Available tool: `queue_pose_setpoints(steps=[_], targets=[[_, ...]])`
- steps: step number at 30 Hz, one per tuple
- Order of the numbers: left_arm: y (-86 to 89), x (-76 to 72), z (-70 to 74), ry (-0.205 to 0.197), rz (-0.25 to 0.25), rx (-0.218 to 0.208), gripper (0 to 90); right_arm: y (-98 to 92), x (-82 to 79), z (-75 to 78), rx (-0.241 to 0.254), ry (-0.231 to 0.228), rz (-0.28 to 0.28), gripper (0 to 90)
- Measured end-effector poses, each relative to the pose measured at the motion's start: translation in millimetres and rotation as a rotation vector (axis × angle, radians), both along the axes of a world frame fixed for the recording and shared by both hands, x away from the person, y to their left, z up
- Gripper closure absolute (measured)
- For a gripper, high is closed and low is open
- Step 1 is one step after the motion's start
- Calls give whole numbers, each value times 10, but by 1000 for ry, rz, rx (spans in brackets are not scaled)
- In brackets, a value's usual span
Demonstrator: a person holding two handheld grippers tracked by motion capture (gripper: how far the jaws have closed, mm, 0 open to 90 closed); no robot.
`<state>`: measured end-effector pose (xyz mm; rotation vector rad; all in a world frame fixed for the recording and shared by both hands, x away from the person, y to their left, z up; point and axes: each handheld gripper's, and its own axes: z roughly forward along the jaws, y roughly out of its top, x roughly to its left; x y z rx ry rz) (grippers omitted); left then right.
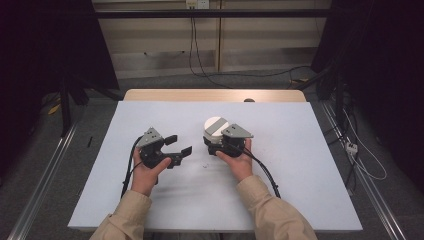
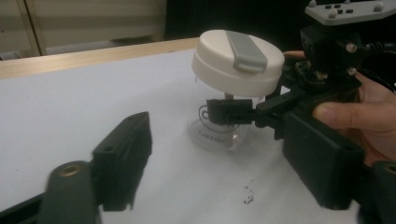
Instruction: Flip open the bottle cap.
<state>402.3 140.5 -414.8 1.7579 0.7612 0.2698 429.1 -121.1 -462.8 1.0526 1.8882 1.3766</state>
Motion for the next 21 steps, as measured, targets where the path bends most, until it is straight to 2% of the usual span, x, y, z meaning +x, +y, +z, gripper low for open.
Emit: queue_pose_setpoints(steps=[2,6,7,8,11,13,17,21], targets=[[-24,29,10,7,-2,-5,328,0,0,0,-3,0,-1,186],[-78,75,16,22,-6,6,367,3,-3,0,-6,-1,-2,186],[-93,83,18,32,-13,-2,420,3,-2,0,-6,-2,-2,186],[-111,89,25,39,-20,1,420,3,-2,0,-6,-2,-2,186],[-162,105,39,51,-32,9,523,6,-3,0,-7,0,-4,186],[-204,118,54,61,-32,2,550,7,-4,0,-7,-2,-3,186],[-260,139,79,41,-41,28,612,9,-5,0,-8,-1,-4,186],[-294,172,86,47,-58,43,723,10,-6,0,-11,-3,-3,186]])
